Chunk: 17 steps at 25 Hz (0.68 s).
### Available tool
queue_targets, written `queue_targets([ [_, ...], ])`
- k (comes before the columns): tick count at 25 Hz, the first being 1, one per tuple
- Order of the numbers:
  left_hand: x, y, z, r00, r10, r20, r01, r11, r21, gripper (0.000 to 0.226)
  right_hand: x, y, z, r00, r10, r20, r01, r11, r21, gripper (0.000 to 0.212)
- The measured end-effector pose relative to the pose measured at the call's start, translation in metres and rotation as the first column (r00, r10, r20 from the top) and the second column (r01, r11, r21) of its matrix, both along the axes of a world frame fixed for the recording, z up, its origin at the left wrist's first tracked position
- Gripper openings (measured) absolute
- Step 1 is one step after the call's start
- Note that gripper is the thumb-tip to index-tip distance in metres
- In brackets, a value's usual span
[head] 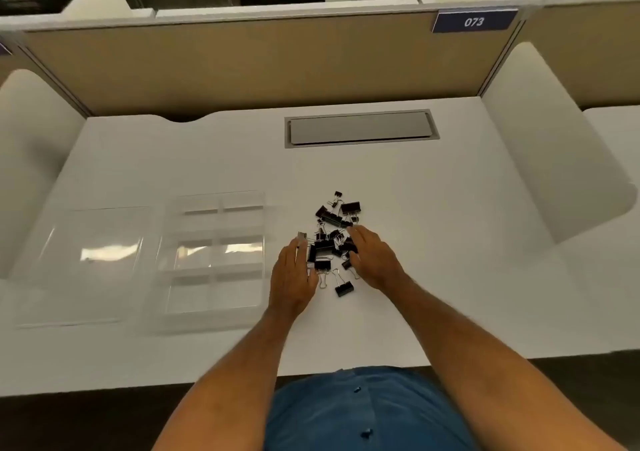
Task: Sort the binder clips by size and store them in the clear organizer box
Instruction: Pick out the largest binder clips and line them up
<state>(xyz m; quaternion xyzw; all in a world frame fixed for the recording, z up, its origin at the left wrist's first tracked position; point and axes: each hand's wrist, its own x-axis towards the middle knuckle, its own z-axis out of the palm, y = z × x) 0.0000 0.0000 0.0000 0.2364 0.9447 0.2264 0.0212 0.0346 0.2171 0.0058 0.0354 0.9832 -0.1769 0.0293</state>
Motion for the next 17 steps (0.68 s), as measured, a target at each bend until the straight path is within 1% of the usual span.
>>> queue_targets([
  [2,0.002,-0.004,-0.006,0.997,0.030,0.065,-0.030,0.999,-0.012,0.064,-0.003,-0.002,-0.004,1.000,-0.016,0.000,0.016,1.000,-0.010,0.052],
  [5,0.003,-0.009,-0.018,0.998,0.005,0.070,0.003,0.993,-0.116,0.059,-0.007,-0.004,-0.013,0.999,-0.045,-0.004,0.045,0.999,0.020,0.042],
  [7,0.002,-0.010,-0.018,0.997,-0.008,0.081,0.019,0.991,-0.132,0.057,-0.007,-0.004,-0.016,0.999,-0.048,-0.021,0.048,0.998,0.031,0.036],
  [10,-0.003,-0.010,-0.018,0.992,-0.013,0.125,0.029,0.992,-0.123,0.055,-0.009,-0.003,-0.020,0.998,-0.047,-0.033,0.049,0.997,0.058,0.033],
  [13,-0.005,-0.013,-0.017,0.987,-0.006,0.160,0.024,0.993,-0.114,0.049,-0.011,-0.002,-0.017,0.998,-0.062,0.008,0.061,0.996,0.058,0.033],
  [17,-0.002,-0.013,-0.015,0.978,0.024,0.207,-0.013,0.999,-0.050,0.041,-0.013,0.001,-0.010,0.996,-0.077,0.040,0.078,0.997,-0.010,0.040],
])
